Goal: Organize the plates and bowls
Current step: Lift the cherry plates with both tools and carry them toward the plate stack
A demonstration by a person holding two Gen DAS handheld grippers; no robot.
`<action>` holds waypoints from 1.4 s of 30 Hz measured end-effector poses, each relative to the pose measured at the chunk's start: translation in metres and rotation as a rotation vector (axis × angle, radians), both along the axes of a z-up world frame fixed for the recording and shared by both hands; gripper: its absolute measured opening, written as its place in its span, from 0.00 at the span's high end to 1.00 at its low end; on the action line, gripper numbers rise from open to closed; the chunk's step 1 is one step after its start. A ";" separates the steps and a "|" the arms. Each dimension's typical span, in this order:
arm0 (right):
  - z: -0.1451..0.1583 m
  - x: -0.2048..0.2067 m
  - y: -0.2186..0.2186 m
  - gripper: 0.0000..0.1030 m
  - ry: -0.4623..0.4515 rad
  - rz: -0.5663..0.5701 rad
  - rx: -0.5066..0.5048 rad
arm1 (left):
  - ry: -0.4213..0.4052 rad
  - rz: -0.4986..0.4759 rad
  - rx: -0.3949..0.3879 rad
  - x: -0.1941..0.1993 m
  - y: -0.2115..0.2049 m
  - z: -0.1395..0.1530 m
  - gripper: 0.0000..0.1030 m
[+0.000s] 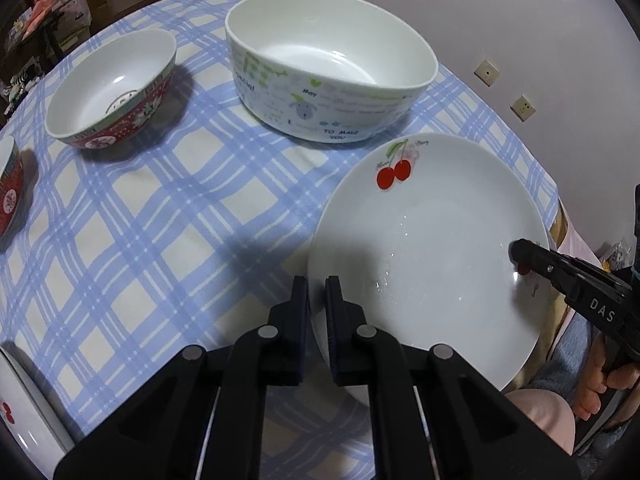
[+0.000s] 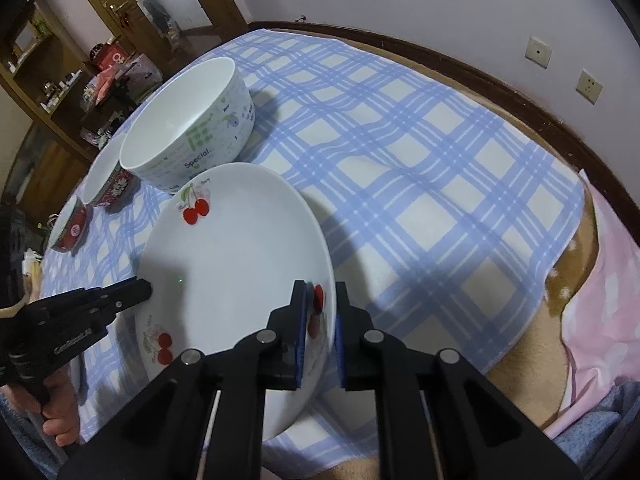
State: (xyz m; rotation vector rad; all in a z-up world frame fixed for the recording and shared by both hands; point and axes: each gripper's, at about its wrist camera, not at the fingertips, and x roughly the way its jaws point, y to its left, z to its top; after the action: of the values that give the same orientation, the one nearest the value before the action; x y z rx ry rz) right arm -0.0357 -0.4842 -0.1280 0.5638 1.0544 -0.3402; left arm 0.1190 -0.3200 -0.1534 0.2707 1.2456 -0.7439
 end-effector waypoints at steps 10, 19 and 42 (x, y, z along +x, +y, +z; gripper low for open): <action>-0.002 -0.003 0.000 0.88 -0.016 -0.010 0.010 | -0.009 0.019 -0.028 0.000 0.001 0.005 0.91; 0.002 -0.005 -0.006 0.88 -0.048 -0.037 0.038 | -0.033 0.014 -0.036 -0.001 0.005 0.017 0.92; 0.052 0.046 0.065 0.90 -0.162 0.106 0.075 | -0.106 0.208 -0.097 0.022 0.121 0.080 0.92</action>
State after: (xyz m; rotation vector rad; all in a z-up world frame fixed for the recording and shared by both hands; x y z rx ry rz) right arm 0.0101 -0.4189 -0.0759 0.5903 0.9388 -0.1598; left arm 0.1406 -0.1987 -0.0738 0.0979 1.1143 -0.6003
